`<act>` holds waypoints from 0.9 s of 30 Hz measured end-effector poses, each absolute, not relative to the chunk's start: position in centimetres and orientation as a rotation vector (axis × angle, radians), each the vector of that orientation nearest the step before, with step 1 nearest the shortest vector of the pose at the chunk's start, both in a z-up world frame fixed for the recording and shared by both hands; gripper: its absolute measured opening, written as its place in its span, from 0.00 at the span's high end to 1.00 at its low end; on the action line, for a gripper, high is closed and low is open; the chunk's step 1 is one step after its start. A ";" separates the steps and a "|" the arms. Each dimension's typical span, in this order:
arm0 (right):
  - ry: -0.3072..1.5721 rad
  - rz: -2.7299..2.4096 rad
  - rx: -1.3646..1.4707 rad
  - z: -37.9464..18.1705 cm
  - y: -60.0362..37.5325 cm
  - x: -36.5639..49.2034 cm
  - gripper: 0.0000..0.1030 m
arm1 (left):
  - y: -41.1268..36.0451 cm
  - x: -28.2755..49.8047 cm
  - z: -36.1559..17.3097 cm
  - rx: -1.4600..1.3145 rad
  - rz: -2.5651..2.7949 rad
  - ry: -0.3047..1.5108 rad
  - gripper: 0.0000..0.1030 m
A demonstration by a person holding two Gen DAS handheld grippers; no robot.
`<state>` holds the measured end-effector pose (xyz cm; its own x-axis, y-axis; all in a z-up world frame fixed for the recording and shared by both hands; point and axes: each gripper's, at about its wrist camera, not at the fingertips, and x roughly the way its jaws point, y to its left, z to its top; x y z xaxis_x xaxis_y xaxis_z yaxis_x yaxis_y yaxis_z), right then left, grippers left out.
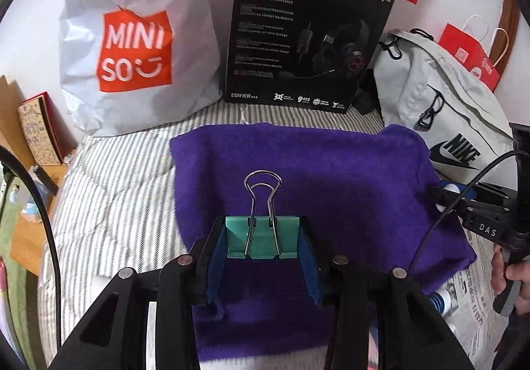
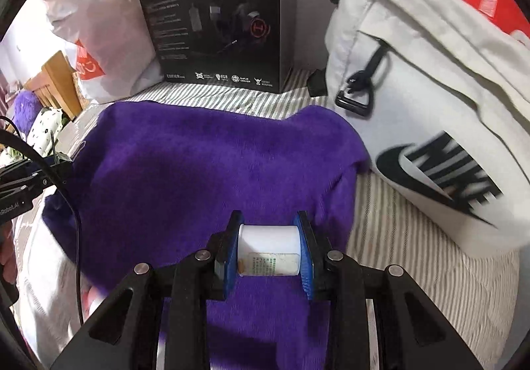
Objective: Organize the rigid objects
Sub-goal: 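Carry the clip and jar onto the purple towel and open both tools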
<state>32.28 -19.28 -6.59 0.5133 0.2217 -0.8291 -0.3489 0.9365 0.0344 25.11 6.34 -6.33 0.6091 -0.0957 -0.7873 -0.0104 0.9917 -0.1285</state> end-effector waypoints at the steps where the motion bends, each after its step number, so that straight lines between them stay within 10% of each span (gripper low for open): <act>1: 0.980 0.342 -0.145 -6.9 -19.0 32.9 0.70 | 6.3 25.6 -6.6 -0.129 -0.050 0.918 0.62; 27: 1.046 0.310 -0.168 -10.3 -16.5 37.1 0.70 | 4.5 30.9 -10.7 -0.043 0.022 1.010 0.62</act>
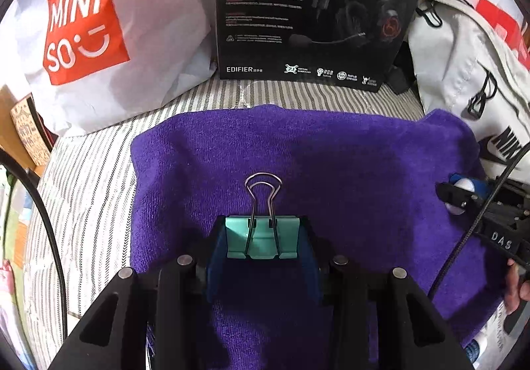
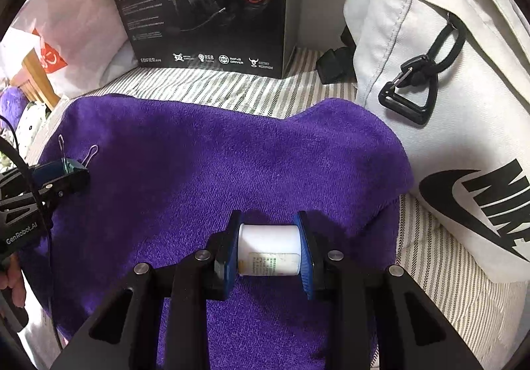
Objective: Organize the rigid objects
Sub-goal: 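Carry the clip and jar onto the purple towel and open both tools, then grasp the white USB charger plug with the left tool while the right tool approaches the USB bulb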
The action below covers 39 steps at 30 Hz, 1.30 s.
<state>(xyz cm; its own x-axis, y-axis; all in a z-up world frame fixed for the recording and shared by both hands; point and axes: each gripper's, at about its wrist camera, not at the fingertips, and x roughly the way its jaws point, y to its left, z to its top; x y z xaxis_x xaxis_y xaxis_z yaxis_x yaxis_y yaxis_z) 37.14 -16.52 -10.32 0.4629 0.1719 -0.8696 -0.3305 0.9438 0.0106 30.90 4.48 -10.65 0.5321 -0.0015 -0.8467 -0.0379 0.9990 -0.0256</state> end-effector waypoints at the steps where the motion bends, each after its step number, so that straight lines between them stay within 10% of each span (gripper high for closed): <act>1: 1.047 0.314 -0.166 -10.3 -16.6 37.1 0.69 | 4.3 30.9 -10.7 -0.025 0.022 1.010 0.62; 7: 1.079 0.346 -0.160 -10.4 -16.8 37.1 0.35 | 3.8 30.4 -10.9 -0.002 0.007 1.024 0.37; 39: 0.993 0.298 -0.063 -4.2 -21.2 15.6 0.35 | 1.8 10.3 -6.5 -0.089 -0.162 0.927 0.36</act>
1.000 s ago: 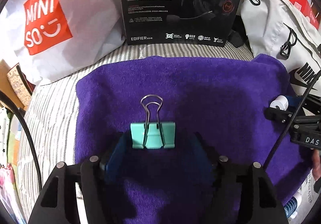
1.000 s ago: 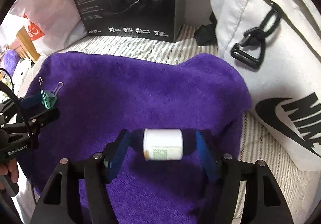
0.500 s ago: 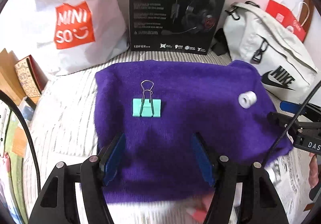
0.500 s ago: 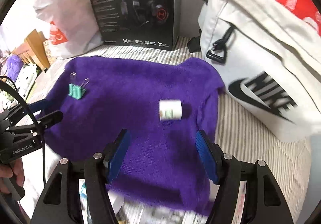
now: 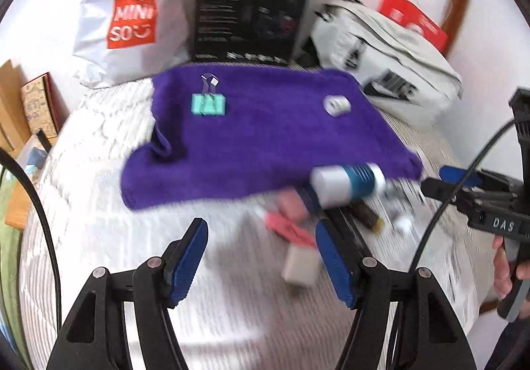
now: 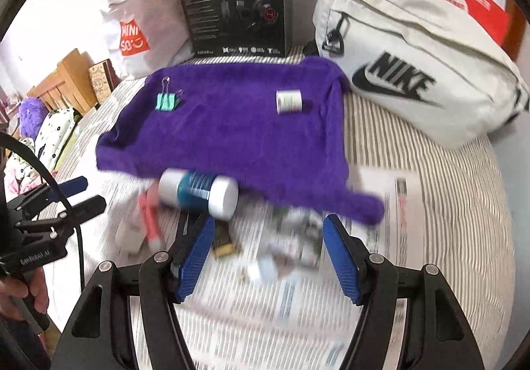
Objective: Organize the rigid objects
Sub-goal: 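Grasp the white USB charger plug with the left tool while the right tool approaches the USB bulb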
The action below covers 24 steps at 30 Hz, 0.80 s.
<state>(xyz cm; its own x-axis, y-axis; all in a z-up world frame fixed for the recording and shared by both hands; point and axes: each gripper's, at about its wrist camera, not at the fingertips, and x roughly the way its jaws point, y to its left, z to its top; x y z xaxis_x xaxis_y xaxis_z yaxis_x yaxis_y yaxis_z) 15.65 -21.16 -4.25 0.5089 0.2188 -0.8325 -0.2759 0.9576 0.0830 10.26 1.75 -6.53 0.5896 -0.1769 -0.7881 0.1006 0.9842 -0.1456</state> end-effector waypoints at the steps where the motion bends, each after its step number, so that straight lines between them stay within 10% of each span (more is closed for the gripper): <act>1: 0.997 0.299 -0.055 -4.5 -21.5 14.8 0.35 | 1.3 10.0 -6.8 -0.076 -0.172 0.924 0.36; 11: 1.018 0.243 -0.013 -6.6 -24.4 10.5 0.35 | -0.8 9.3 -9.9 -0.003 -0.227 0.945 0.37; 24: 1.042 0.222 0.040 -8.7 -25.5 10.9 0.35 | -1.6 10.9 -10.9 0.014 -0.317 0.964 0.75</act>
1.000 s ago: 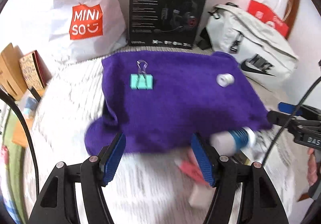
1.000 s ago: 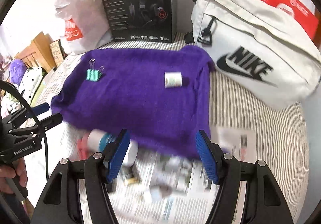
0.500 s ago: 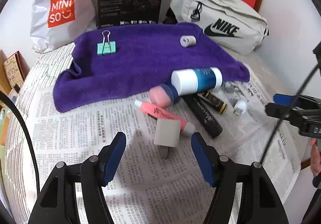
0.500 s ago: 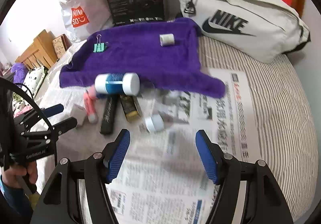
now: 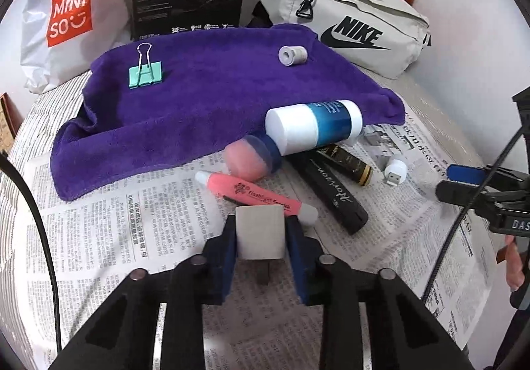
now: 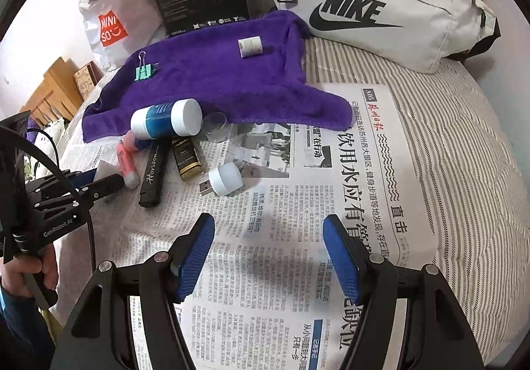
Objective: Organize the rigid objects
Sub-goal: 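Grasp the white USB charger plug with the left tool while the right tool approaches the USB bulb, then grasp the white USB bulb with the right tool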
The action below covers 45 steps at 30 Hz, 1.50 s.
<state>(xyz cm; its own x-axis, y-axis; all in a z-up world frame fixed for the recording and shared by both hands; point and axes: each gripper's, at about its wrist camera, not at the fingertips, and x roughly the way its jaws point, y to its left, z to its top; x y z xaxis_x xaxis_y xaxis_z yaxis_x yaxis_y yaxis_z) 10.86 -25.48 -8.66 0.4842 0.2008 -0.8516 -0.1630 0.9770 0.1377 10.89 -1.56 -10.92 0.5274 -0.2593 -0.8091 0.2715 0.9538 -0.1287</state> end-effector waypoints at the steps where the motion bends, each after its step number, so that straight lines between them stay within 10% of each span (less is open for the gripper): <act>1: 1.045 0.224 0.042 -8.8 -25.4 11.0 0.35 | -1.6 10.9 -10.9 0.021 -0.316 0.965 0.75; 45: 0.999 0.344 -0.123 -11.0 -20.9 13.9 0.41 | 2.4 10.0 -11.0 0.033 -0.131 0.958 0.75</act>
